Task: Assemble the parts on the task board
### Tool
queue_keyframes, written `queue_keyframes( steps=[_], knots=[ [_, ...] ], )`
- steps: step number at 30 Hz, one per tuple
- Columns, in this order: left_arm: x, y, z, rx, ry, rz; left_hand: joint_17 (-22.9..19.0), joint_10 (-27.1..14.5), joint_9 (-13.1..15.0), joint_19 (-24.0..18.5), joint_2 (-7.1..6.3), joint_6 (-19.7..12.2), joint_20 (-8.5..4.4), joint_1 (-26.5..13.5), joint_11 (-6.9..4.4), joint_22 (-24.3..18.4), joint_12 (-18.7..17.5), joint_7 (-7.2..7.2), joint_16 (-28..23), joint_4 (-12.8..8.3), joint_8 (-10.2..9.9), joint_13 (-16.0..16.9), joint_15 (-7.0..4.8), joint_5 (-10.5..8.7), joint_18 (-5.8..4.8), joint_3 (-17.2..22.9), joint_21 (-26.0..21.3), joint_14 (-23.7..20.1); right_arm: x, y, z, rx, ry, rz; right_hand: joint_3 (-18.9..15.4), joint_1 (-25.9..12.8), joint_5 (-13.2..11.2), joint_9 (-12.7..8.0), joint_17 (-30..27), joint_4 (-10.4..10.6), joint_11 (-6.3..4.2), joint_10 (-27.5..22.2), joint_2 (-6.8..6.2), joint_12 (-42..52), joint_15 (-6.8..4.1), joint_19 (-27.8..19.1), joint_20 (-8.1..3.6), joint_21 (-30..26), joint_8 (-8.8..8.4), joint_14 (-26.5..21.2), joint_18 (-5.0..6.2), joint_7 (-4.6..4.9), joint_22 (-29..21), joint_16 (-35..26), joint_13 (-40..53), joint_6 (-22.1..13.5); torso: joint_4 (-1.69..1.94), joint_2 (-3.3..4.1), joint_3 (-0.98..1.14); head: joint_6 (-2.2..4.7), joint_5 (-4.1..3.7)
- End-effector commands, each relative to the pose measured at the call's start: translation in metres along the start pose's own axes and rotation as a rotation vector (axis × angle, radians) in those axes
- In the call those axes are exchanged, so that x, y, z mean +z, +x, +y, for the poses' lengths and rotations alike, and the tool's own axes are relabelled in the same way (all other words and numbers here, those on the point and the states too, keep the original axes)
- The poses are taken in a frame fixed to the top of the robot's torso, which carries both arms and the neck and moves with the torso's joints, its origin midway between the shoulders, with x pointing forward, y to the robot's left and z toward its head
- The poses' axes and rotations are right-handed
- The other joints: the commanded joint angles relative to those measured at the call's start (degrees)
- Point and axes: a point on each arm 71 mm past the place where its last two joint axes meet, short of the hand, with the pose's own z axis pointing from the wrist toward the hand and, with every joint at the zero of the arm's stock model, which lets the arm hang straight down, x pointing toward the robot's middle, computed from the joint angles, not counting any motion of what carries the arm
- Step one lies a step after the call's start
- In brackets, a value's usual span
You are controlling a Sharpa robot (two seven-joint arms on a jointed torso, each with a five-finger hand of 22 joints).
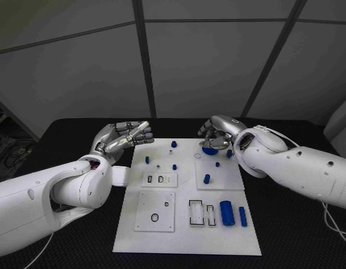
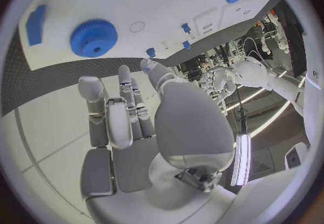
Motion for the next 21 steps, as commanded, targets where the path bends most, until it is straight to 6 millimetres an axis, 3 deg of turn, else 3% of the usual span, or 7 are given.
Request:
queue_keyframes(
  steps=[1, 3, 4, 6, 10, 16, 21],
  knots=[
    [0.001, 0.001, -0.002, 0.007, 0.013, 0.025, -0.07, 0.06, -0.05, 0.22, 0.56, 0.25, 0.13, -0.03, 0.06, -0.09, -0.26, 0.24, -0.29, -0.41, -0.36, -0.03, 0.24, -0.17, -1.11, 0.05, -0.38, 0.24, -0.008, -0.003, -0.012, 0.086, 0.07, 0.079, -3.07, -1.7, 0.3, -0.23, 2.37, 1.5, -0.74, 3.3, -1.62, 4.43, -0.72, 1.86, -0.67, 1.21, -0.01, 2.41, -0.65, -0.73, 2.1, 1.23, 2.97, -0.97, -0.45, -0.17, 0.1, 0.12, 0.1],
    [0.001, 0.001, -0.002, 0.008, 0.013, 0.025, -0.07, 0.06, -0.05, 0.22, 0.56, 0.25, 0.13, -0.03, 0.06, -0.09, -0.26, 0.24, -0.29, -0.41, -0.36, -0.03, 0.24, -0.17, -1.11, 0.05, -0.38, 0.24, -0.012, -0.005, -0.022, 0.076, 0.103, 0.106, -6.53, -1.02, 1.2, -0.17, 5.77, 2.76, -1.12, 2.32, -1.58, 10.5, -1.12, 3.83, -1.2, 2.52, 0.49, 3.22, -1.15, -1.07, 4.35, 2.98, 8.02, -1.87, -0.49, -0.2, 0.13, 0.15, 0.05],
    [0.001, 0.001, -0.001, 0.008, 0.013, 0.026, -0.07, 0.06, -0.05, 0.22, 0.56, 0.25, 0.13, -0.03, 0.06, -0.09, -0.26, 0.24, -0.29, -0.41, -0.36, -0.03, 0.24, -0.17, -1.11, 0.05, -0.38, 0.24, -0.013, -0.006, -0.026, 0.072, 0.118, 0.118, -9.68, 0.52, 1.59, 0.01, 7.38, 4.16, -0.96, -1.68, -0.99, 17.06, -1.18, 4.84, -1.38, 3.14, 1.37, 3.54, -1.35, -1.12, 5.45, 3.86, 14.05, -2.51, -0.51, -0.22, 0.14, 0.17, 0.0],
    [0.001, 0.001, -0.001, 0.008, 0.012, 0.026, -0.07, 0.06, -0.05, 0.22, 0.56, 0.25, 0.13, -0.03, 0.06, -0.09, -0.26, 0.24, -0.29, -0.41, -0.36, -0.03, 0.24, -0.17, -1.11, 0.05, -0.38, 0.24, -0.015, -0.007, -0.032, 0.064, 0.142, 0.138, -13.25, 2.68, 2.04, 0.23, 11.01, 6.91, -0.69, -4.05, -0.01, 32.72, -0.22, 6.54, -1.17, 4.62, 2.85, 4.19, -1.88, -1.07, 8.0, 5.68, 30.17, -3.85, -0.47, -0.23, 0.13, 0.18, -0.12],
    [0.002, 0.001, -0.001, 0.007, 0.012, 0.027, -0.07, 0.06, -0.05, 0.22, 0.56, 0.25, 0.13, -0.03, 0.06, -0.09, -0.26, 0.24, -0.29, -0.41, -0.36, -0.03, 0.24, -0.17, -1.11, 0.05, -0.38, 0.24, -0.014, -0.006, -0.04, 0.053, 0.175, 0.172, -16.4, 5.14, 2.07, 0.42, 14.95, 11.49, 0.08, -2.1, 0.5, 47.94, 0.06, 8.15, -0.42, 6.41, 5.07, 4.89, -2.36, -0.09, 11.03, 7.49, 47.07, -6.12, -0.36, -0.13, 0.09, 0.22, -0.25],
    [0.003, 0.002, 0.0, 0.007, 0.011, 0.027, -0.07, 0.11, -0.05, 0.23, 0.58, 0.3, 0.13, -0.02, 0.04, -0.1, -0.27, 0.23, -0.31, -0.45, -0.37, -0.02, 0.23, -0.17, -1.1, 0.04, -0.38, 0.28, -0.008, -0.002, -0.044, 0.047, 0.196, 0.197, -17.83, 6.77, 2.0, 0.48, 15.87, 15.15, 0.55, -1.67, 0.25, 51.83, 0.4, 8.19, 0.08, 6.76, 6.71, 5.03, -2.46, 0.41, 11.55, 7.89, 51.59, -8.09, -0.39, -0.1, 0.09, 0.12, -0.28],
    [0.003, 0.002, 0.0, 0.007, 0.011, 0.028, -0.07, 0.11, -0.05, 0.23, 0.58, 0.3, 0.13, -0.02, 0.04, -0.1, -0.27, 0.23, -0.31, -0.45, -0.37, -0.02, 0.23, -0.17, -1.1, 0.04, -0.38, 0.28, -0.004, 0.0, -0.046, 0.045, 0.21, 0.202, -17.86, 7.19, 2.07, 0.52, 16.09, 15.7, 0.59, -1.56, 0.44, 52.29, 0.45, 8.27, 0.14, 6.89, 7.11, 5.07, -2.49, 0.43, 11.76, 7.99, 52.16, -8.28, -0.39, -0.09, 0.07, 0.04, -0.39]
  ],
)
